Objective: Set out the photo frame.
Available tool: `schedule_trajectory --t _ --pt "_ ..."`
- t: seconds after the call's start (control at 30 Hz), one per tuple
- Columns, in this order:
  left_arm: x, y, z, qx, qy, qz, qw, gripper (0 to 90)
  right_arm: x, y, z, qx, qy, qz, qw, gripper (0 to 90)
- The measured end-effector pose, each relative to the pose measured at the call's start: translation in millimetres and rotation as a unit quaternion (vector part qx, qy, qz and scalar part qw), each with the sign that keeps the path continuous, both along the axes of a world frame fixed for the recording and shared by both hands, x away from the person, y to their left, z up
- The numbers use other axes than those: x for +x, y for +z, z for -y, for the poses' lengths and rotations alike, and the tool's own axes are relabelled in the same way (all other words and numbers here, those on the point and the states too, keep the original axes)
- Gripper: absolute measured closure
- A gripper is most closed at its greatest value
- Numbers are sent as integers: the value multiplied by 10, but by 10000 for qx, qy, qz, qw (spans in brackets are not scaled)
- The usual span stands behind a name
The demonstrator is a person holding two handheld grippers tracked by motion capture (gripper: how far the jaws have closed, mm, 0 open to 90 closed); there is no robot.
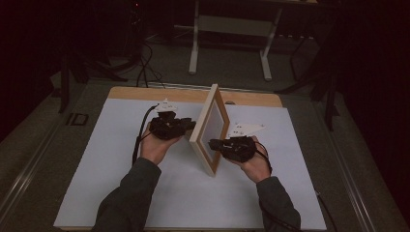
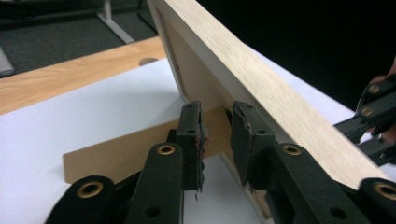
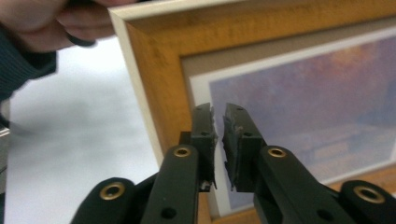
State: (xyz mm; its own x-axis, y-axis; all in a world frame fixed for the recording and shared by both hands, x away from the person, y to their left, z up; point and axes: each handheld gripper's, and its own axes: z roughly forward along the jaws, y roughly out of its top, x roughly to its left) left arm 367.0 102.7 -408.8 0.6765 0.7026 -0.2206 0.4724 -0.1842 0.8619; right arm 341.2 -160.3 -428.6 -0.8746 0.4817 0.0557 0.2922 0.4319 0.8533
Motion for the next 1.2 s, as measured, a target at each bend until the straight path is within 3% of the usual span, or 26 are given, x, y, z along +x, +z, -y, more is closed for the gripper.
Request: schedule_trajectory --t 0.23,0.43,0.53,0.87,1.0,1.2 --pt "-38 105 -52 -354 171 -52 9992 590 23 -77 91 -70 -150 -121 9998 726" --pt "-74 157 -33 -415 246 -24 9988 449 40 -95 142 -49 -271 -179 9995 681" --pt "-140 211 -13 -555 378 62 9977 392 44 -111 169 -47 -337 -207 9992 660" --pt "-224 214 199 -293 263 -74 9992 281 50 -126 215 -29 -372 -249 9990 655" --pt "-252 180 247 -277 268 -156 9991 259 49 -122 246 -26 -396 -249 9989 657" --pt "-313 108 335 -14 264 -119 9996 259 52 -117 293 -5 -465 -236 9986 658"
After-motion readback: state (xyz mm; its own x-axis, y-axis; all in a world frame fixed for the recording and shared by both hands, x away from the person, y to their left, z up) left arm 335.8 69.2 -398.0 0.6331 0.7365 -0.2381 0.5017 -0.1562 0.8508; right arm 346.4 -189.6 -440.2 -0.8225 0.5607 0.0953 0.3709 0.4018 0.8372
